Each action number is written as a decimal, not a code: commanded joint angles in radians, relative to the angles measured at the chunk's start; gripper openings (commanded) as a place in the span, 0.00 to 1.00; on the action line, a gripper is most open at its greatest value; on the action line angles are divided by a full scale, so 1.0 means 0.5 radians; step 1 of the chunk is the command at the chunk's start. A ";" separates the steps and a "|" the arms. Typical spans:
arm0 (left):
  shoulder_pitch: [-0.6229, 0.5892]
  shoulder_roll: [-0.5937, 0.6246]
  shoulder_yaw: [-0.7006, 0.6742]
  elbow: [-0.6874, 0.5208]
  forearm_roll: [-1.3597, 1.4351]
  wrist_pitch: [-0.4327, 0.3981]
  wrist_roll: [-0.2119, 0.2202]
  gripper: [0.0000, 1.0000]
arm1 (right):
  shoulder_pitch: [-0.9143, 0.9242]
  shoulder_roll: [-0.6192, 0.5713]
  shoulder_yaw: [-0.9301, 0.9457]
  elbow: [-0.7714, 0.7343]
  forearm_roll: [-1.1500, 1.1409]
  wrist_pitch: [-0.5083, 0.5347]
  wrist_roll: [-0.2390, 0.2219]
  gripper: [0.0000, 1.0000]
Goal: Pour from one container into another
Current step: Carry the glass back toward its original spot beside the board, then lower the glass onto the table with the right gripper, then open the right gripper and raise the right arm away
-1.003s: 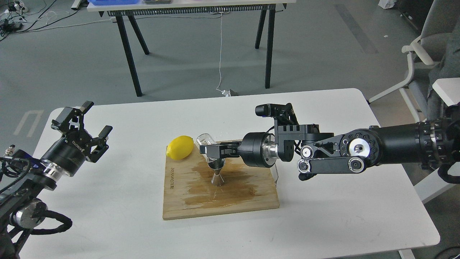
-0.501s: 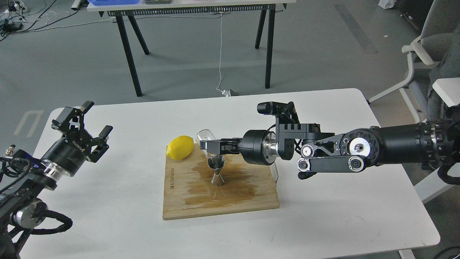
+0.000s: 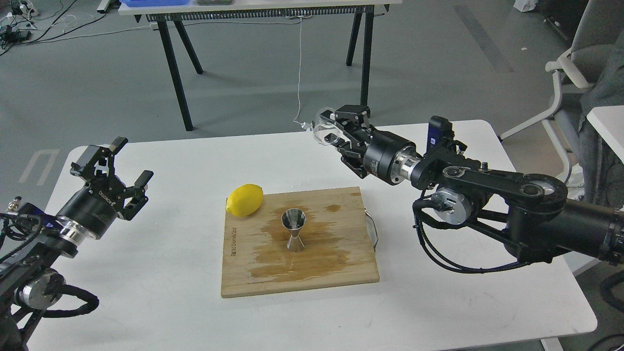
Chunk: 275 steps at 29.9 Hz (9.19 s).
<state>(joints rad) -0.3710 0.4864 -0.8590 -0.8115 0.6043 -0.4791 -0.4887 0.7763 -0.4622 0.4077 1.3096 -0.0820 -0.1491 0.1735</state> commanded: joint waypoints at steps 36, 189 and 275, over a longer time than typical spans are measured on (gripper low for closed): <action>0.000 -0.003 0.000 -0.003 0.000 -0.002 0.000 0.99 | -1.387 0.348 1.688 -0.159 1.308 -0.184 -0.080 0.34; 0.009 -0.003 0.000 -0.006 0.000 -0.008 0.000 0.99 | -1.353 0.421 1.691 -0.334 1.281 -0.153 -0.178 0.63; -0.114 0.116 -0.015 -0.257 0.000 -0.019 0.000 0.99 | -0.835 -0.149 1.480 -0.487 0.554 1.276 -0.332 0.99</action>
<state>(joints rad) -0.4255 0.5388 -0.8627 -0.9111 0.6041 -0.4887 -0.4887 0.3339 -0.5177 1.1550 1.0681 0.1947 0.4888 0.0075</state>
